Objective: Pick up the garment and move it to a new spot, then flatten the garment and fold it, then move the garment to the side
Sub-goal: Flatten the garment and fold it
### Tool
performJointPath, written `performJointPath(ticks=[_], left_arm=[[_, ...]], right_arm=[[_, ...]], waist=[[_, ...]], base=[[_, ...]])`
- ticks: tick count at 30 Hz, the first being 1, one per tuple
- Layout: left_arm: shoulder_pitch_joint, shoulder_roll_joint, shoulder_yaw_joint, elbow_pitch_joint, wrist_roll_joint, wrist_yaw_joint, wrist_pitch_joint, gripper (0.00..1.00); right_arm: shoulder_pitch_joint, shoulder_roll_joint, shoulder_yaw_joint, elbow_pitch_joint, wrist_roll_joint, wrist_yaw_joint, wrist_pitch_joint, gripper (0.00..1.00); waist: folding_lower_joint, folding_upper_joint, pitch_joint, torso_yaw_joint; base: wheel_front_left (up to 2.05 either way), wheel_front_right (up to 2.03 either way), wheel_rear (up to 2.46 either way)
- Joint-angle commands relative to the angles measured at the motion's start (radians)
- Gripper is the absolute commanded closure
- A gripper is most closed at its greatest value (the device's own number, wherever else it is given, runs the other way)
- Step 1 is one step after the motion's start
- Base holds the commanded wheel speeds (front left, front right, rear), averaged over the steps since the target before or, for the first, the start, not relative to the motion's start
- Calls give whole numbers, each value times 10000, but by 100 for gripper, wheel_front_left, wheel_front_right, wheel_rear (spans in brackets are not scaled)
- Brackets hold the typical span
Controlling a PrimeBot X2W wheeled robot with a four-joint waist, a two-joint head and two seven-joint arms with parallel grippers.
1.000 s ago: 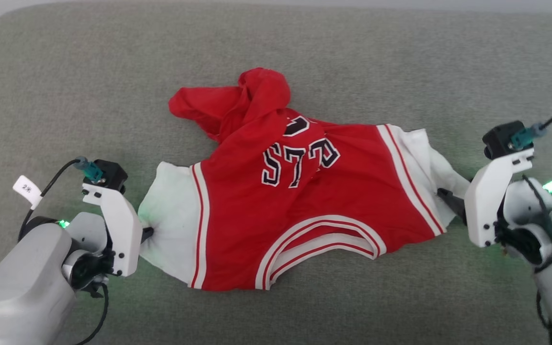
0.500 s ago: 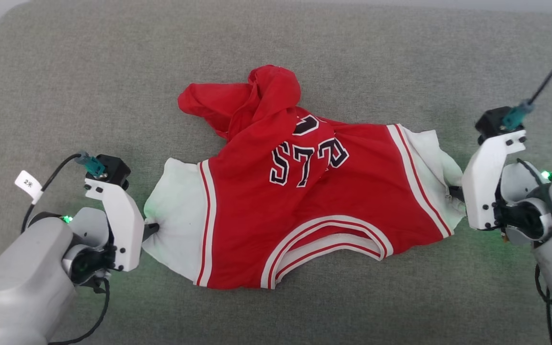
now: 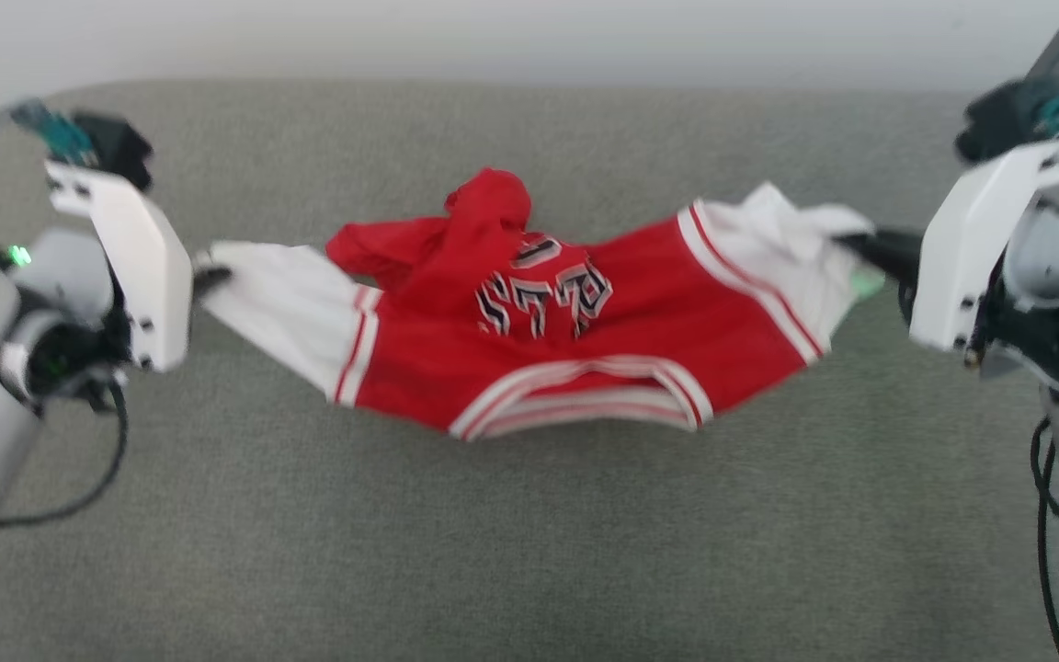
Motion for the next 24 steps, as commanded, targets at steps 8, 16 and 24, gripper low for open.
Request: performJointPath(ticks=[8,16,24], left_arm=[[-1312,292,495,-782,-94,642,743,100],[-2340,378,722,-745,64,1116,1158,100],[-3068,386,942,-196,202,1175,968,100]], right_arm=[[-975,1012,-1431,-513,107,-4,93,100],[-2211,1911,-3004,150,-1056,-4,-376,100],[-2860,2264,-3661,663,-1914,-4,-650,100]], waist=[[0,1,-1070,-302],[0,1,-1549,-394],[0,1,-1698,-379]], base=[[0,0,0],[0,0,0],[0,0,0]])
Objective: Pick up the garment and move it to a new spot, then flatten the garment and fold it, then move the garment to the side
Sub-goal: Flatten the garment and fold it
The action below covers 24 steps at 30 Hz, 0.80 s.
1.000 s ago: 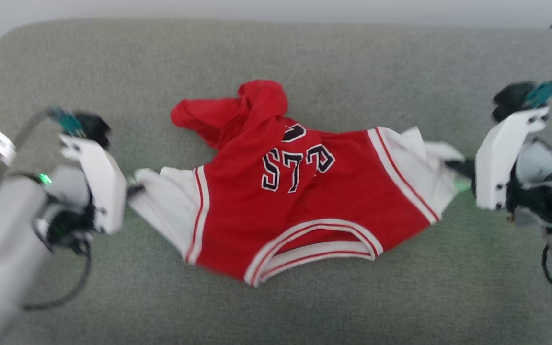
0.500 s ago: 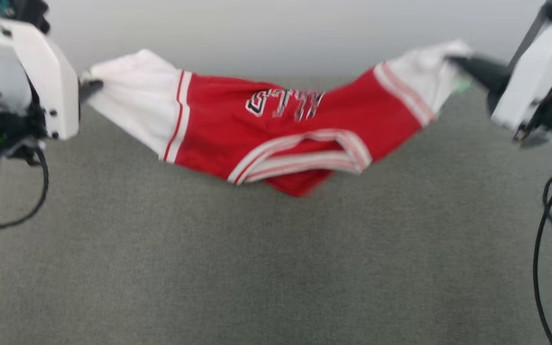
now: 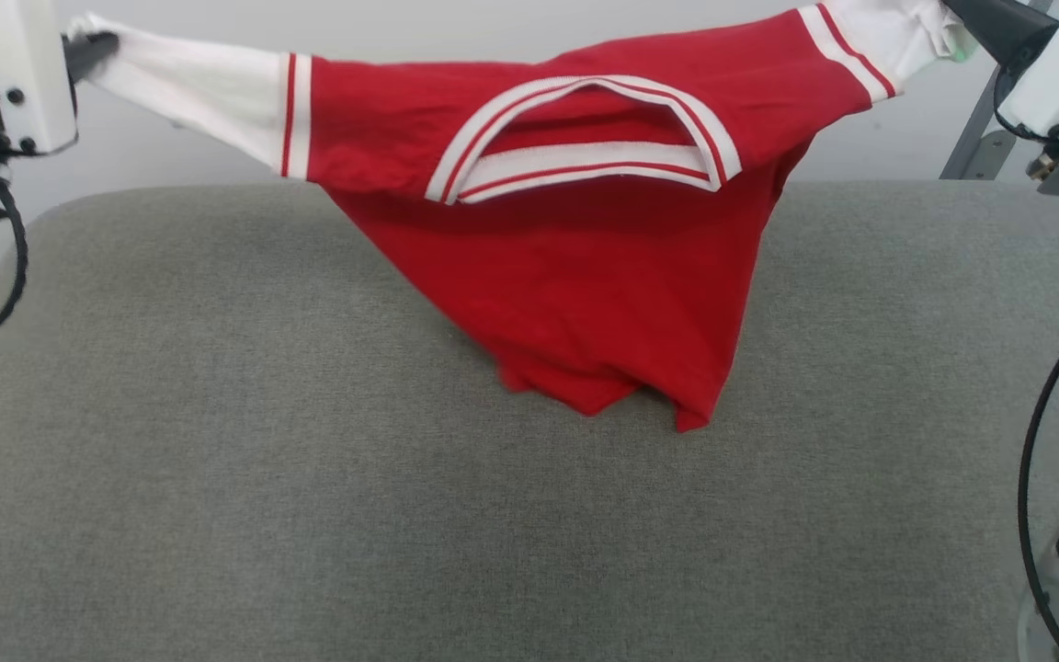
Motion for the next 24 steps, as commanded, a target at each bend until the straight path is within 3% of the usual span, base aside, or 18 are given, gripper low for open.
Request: performJointPath(ticks=[1,7,11,18,24], left_arm=[[-195,25,51,86,144,-19,-66,100],[-549,-158,99,245,214,-122,-358,100],[-991,-410,141,554,464,-245,-944,100],[-2413,-1081,220,1681,1181,-500,-2486,100],[-3994,-1576,216,2774,2228,-763,-4783,100]], right_arm=[[-152,101,-37,-1,-51,-4,-3,100],[-357,223,94,-71,-311,-4,-150,100],[-871,358,215,261,-838,-4,-962,100],[-2609,561,838,1958,-2174,-4,-3759,100],[-4287,609,1101,3782,-3603,-4,-6959,100]], waist=[[0,1,-11,7],[0,1,138,15],[0,1,531,-10],[0,1,1634,-66],[0,1,2595,-2]], base=[[0,0,0],[0,0,0],[0,0,0],[0,0,0],[0,0,0]])
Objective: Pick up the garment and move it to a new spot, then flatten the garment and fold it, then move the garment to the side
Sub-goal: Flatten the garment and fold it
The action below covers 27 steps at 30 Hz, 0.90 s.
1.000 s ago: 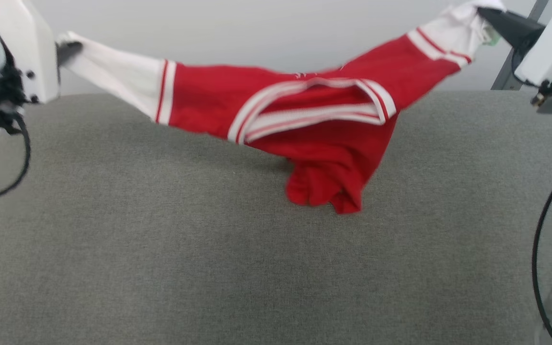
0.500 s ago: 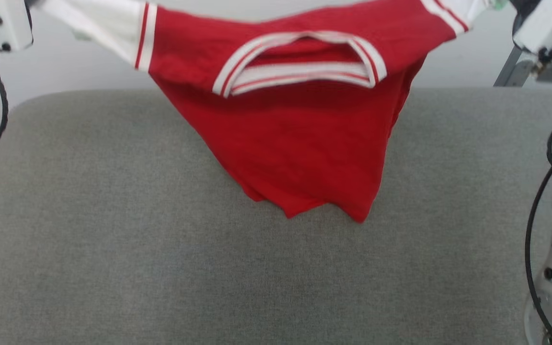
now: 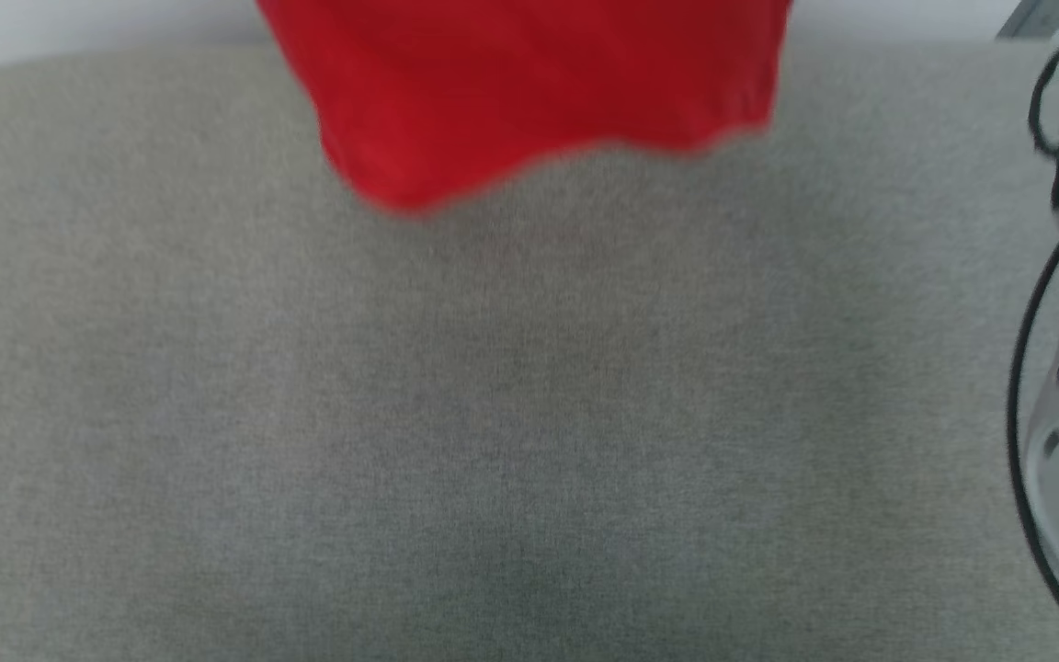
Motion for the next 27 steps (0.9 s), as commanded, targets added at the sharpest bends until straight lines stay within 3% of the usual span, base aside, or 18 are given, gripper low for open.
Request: performJointPath(ticks=[1,7,9,12,15,19,27], left_arm=[[-511,-25,-54,220,565,-58,-953,100],[-1255,-490,-10,1025,1204,-387,-4223,100],[-1041,-524,-74,1324,1240,-511,-5010,100],[-478,-571,-320,1893,1253,-601,-5378,100],[208,-673,-560,2374,1003,-662,-5420,100],[1279,-754,-894,2807,340,-664,-4720,100],[2916,-626,-1701,2628,-621,-663,-2993,100]], right_arm=[[-436,28,3,435,-411,-4,-856,100],[-1437,-121,462,1725,-1804,-4,-3787,100],[-1500,-95,749,2282,-1889,-4,-4036,100],[-1146,-76,1102,3104,-1771,-4,-4058,100],[-712,-111,1506,3756,-1511,-6,-4034,100],[52,-50,1823,4434,-590,-4,-3634,100],[1233,-235,2585,4592,1090,-6,-2187,100]], waist=[[0,0,570,60],[0,0,1122,232],[0,0,1193,287],[0,0,1236,371],[0,0,1242,452],[0,0,1171,557],[0,0,865,656]], base=[[0,0,0],[0,0,0],[0,0,0],[0,0,0],[0,0,0],[0,0,0],[0,0,0]])
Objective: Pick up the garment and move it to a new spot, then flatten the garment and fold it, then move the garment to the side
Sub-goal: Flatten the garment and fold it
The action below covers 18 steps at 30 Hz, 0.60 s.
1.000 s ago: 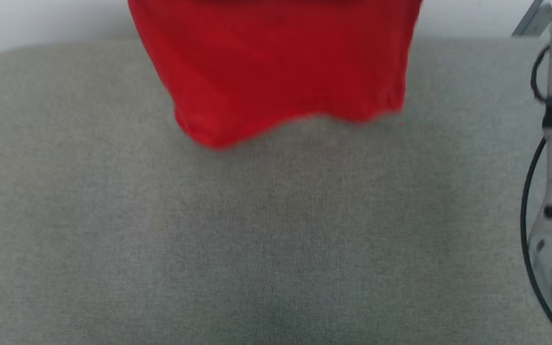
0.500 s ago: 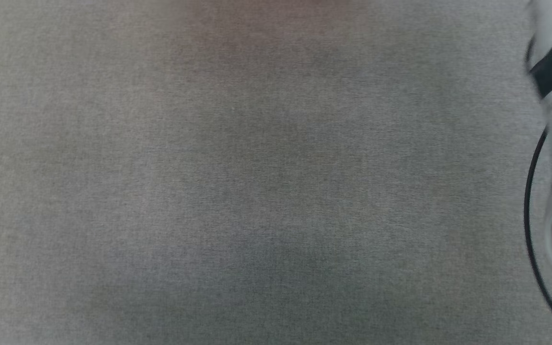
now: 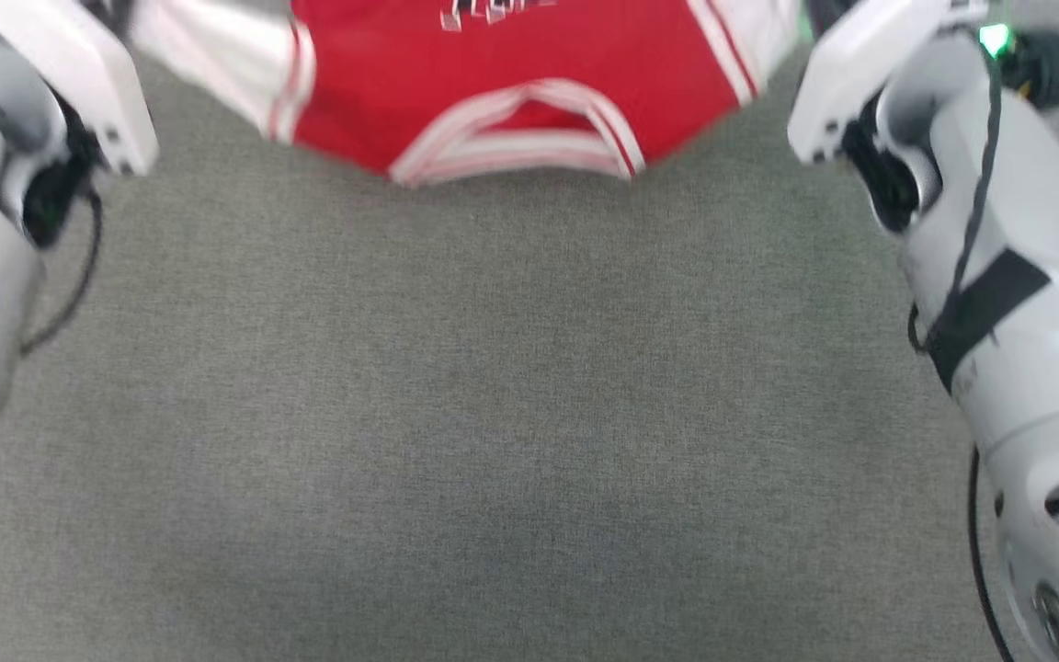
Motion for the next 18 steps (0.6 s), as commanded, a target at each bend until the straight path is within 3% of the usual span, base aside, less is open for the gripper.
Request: performJointPath(ticks=[1,6,12,18], left_arm=[[243,78,-64,-125,-236,-3,144,100],[1514,487,-489,-859,-1034,-5,1351,100],[3182,1207,-604,-1859,-1981,-5,2334,100],[4948,2017,-543,-3510,-2680,565,2847,100]], right_arm=[[225,-121,85,-117,240,-7,180,100],[1625,-358,838,-982,1438,-6,1539,100],[3866,-1208,1641,-3167,2780,-6,3308,100],[6325,-2271,1504,-5880,3402,-6,5124,100]], waist=[[0,0,-120,19],[0,0,-540,3],[0,0,-1041,-135],[0,0,-1474,-254]], base=[[0,0,0],[0,0,0],[0,0,0],[0,0,0]])
